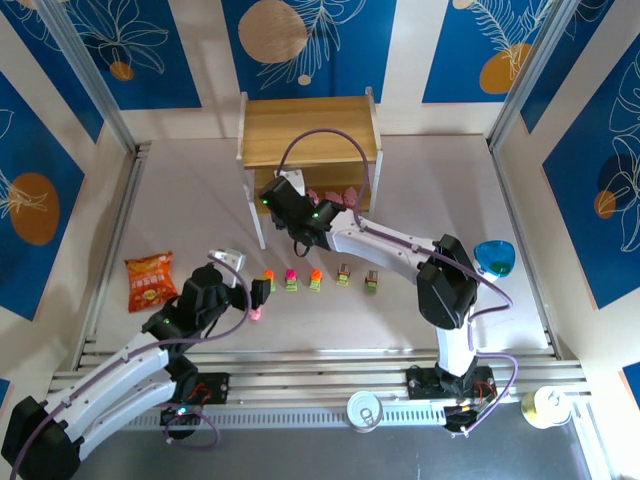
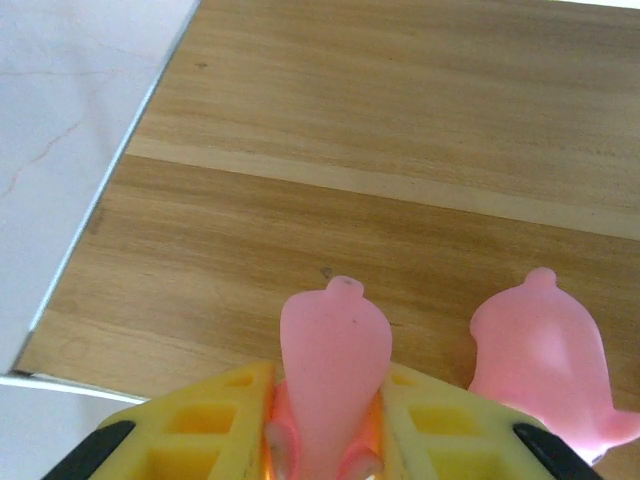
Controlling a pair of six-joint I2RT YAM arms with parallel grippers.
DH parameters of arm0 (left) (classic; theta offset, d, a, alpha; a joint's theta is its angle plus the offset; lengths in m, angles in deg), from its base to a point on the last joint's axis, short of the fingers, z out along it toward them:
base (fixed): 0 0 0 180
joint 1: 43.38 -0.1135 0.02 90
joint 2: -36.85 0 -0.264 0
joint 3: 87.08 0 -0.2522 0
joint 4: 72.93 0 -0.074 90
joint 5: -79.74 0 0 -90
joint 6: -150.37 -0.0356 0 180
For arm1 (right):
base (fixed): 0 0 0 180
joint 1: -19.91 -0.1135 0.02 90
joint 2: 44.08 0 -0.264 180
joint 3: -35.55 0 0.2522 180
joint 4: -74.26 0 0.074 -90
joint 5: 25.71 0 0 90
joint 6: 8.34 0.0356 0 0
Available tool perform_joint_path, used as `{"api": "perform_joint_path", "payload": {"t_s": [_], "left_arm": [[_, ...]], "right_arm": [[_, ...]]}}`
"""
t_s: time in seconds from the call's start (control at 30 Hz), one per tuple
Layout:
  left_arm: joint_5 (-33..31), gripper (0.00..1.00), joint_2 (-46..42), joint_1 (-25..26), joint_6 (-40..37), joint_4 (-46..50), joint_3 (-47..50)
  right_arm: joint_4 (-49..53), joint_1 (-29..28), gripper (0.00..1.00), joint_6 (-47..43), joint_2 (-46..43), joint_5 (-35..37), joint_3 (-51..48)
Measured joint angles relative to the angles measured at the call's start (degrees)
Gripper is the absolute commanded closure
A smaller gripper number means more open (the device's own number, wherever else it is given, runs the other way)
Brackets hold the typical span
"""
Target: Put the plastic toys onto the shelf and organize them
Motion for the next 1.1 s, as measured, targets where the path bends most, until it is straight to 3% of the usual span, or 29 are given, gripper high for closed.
{"api": "perform_joint_path", "payload": {"t_s": [1.1], "left_arm": [[0.00, 0.01, 0.00, 0.00, 0.00, 0.00, 0.00]], "right_arm": [[2.29, 1.97, 0.65, -2.58, 2.75, -1.03, 3.19]]}}
